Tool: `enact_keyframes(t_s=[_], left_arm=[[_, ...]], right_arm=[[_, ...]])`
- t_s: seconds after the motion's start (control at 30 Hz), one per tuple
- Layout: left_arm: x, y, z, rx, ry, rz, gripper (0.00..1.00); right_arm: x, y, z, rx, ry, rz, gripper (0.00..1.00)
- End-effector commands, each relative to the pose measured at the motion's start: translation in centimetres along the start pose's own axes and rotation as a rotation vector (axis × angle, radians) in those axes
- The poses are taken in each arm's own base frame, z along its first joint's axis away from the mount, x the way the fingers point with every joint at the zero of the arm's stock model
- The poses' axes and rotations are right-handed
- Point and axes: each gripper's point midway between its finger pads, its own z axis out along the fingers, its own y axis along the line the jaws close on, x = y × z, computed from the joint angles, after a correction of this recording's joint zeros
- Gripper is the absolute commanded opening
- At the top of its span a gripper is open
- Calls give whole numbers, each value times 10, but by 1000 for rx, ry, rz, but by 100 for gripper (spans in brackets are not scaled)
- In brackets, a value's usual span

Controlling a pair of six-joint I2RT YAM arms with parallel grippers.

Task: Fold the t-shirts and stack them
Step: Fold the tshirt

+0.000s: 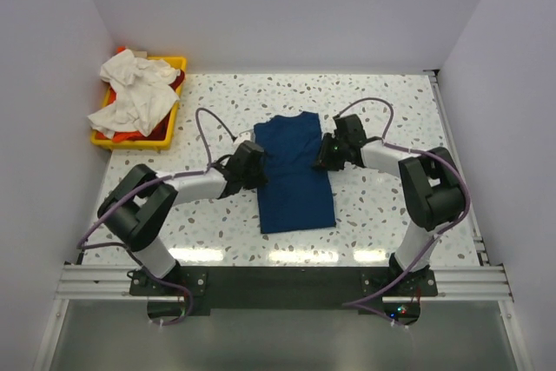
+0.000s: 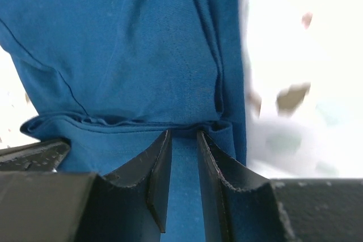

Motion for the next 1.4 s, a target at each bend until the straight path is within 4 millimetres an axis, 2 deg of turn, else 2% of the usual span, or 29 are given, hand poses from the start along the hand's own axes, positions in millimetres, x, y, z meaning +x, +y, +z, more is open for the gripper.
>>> enact_keyframes(t_s=[0.0, 0.13, 0.2, 0.43, 0.6, 0.73, 0.9, 1.0, 1.13, 1.37], left_arm=[[0, 9, -19, -18, -53, -31, 8], [-4, 12, -31, -15, -87, -43, 9], [-9, 8, -35, 0, -97, -36, 10], [-28, -16, -34, 51, -123, 25, 11], [-29, -20, -19, 32, -109, 57, 12], [-27, -17, -4, -2, -93, 76, 13], [-18, 4, 7, -64, -76, 62, 12], [-11, 14, 9, -77, -56, 57, 13], [-12, 12, 7, -55, -53, 71, 15], [-40, -7, -17, 22, -114, 66, 25]], right_arm=[[37, -24, -15, 82, 78, -25, 29], [37, -21, -33, 64, 49, -41, 30], [36, -19, -39, 65, 54, -54, 30], [13, 6, -55, 9, 8, -82, 30], [7, -5, -55, 68, -14, -86, 31], [14, -18, -43, 99, 17, -77, 31], [25, -39, -32, 135, 45, -63, 30], [31, -46, -28, 146, 63, -69, 30], [33, -50, -28, 161, 70, -69, 28], [26, -40, -42, 144, 59, -73, 28]])
